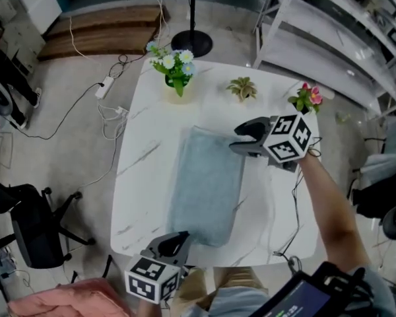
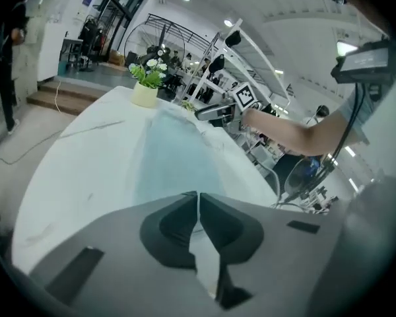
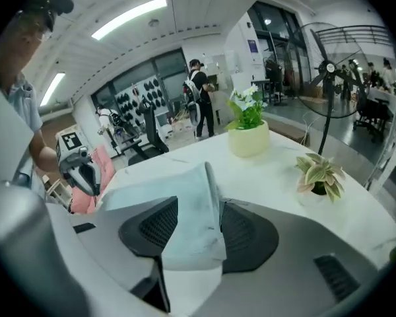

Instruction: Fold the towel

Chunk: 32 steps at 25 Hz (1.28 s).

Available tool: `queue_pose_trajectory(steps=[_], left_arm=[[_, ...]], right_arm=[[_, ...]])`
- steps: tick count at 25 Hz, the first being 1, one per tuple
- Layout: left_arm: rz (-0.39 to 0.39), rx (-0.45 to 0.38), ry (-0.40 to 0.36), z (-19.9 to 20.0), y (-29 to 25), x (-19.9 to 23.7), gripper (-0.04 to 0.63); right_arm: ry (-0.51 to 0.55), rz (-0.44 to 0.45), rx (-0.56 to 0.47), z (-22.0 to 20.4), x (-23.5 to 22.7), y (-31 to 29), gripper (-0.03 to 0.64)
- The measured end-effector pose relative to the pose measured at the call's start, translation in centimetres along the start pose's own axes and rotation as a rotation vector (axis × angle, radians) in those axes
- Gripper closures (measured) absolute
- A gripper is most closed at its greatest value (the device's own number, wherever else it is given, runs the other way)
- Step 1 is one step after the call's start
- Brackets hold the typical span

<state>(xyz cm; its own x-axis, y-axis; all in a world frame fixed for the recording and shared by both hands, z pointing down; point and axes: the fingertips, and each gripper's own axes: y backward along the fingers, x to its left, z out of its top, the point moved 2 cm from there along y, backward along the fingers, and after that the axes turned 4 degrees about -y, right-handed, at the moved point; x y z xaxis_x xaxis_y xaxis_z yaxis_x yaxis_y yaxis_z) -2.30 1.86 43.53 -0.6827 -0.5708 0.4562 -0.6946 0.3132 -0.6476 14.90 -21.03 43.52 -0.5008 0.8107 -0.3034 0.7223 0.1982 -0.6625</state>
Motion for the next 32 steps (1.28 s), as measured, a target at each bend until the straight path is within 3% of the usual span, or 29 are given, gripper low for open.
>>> queue_pose_trajectory(steps=[3,7,12,14,17,18,24,32], left_arm=[[-0.072,-0.008,0.037,0.5,-1.5,-2.1,0.578],[-0.069,0.041,0.026,0.1,-3.8,-2.1,0.578],[-0.047,0.075,0.031,-0.6,-5.2,-1.1,0.578],[-0.032,0.087,0.028,-1.0,-5.5,-0.7,0.578],[-0.013,0.123,0.027,-1.4,-6.0,-0.4,0.578],[-0.010,0.136,0.025,-1.6,-6.2,-0.5,0.578],[0.007,0.090,0.011,-1.4,-6.5,-0.5,0.578],[-0.020,-0.103,0.027,-0.5,-2.2,-3.6,0.578]], right_arm=[[0.010,0.017,0.135,-0.3,-2.0,-1.5,0.365],[-0.016,0.083,0.301,-1.9,-3.6,-4.3,0.321],[-0.052,0.266,0.458,-2.8,-2.0,-5.6,0.318],[-0.063,0.322,0.501,-3.0,-1.0,-5.8,0.339],[-0.130,0.352,0.526,-3.4,-0.7,-6.7,0.499],[-0.147,0.359,0.527,-3.5,-0.6,-6.9,0.523],[-0.101,0.254,0.424,-1.2,0.6,-4.4,0.546],[0.213,-0.006,0.343,3.6,9.7,0.7,0.546]])
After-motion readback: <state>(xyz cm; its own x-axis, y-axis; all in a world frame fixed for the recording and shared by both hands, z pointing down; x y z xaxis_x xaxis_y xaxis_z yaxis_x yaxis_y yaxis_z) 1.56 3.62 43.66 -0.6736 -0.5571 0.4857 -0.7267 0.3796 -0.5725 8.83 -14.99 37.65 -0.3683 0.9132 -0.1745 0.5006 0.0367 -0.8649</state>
